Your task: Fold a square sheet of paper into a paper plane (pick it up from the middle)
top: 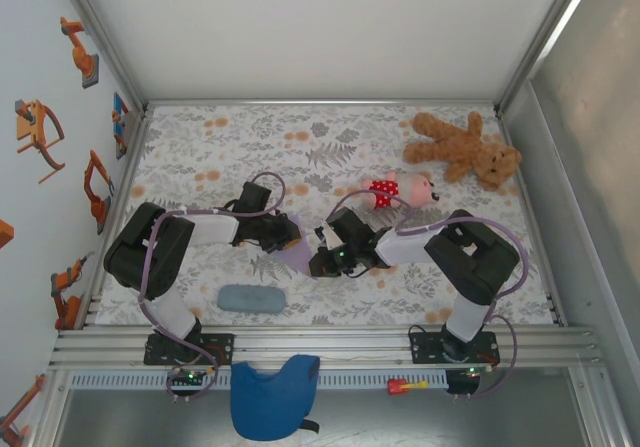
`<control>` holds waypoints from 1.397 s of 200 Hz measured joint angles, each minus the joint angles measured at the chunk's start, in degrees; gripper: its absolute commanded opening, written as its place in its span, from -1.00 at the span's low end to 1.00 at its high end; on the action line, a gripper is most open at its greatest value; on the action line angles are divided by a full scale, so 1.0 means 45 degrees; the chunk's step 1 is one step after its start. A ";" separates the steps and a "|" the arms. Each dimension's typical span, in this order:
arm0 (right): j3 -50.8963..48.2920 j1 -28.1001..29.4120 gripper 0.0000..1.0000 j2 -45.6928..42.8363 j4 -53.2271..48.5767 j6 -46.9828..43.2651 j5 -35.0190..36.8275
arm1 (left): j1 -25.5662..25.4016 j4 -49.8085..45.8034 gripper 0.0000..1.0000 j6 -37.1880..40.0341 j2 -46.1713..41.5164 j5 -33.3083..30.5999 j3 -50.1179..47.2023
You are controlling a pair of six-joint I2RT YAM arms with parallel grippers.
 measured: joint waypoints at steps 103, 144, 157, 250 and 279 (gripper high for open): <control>-0.0602 0.0005 -0.84 -0.0665 -0.0670 -0.0005 -0.0155 | 0.0024 -0.0005 -0.69 0.0044 0.0000 0.0078 0.0000; -0.0607 0.0005 -0.87 -0.1394 -0.1642 -0.0058 0.0214 | 0.0029 -0.0005 -0.69 0.0083 0.0000 0.0087 0.0000; -0.0588 0.0005 -0.88 -0.1933 -0.1807 -0.0146 0.0583 | 0.0044 -0.0005 -0.69 0.0092 0.0000 0.0102 0.0000; 0.1783 0.0019 -1.00 0.0121 -0.1224 -0.0389 0.1234 | 0.0058 -0.0005 -0.69 0.0097 0.0000 0.0175 0.0000; 0.1899 0.0019 -1.00 0.0631 -0.1190 -0.0389 0.1243 | 0.0058 -0.0005 -0.69 0.0097 0.0000 0.0180 0.0005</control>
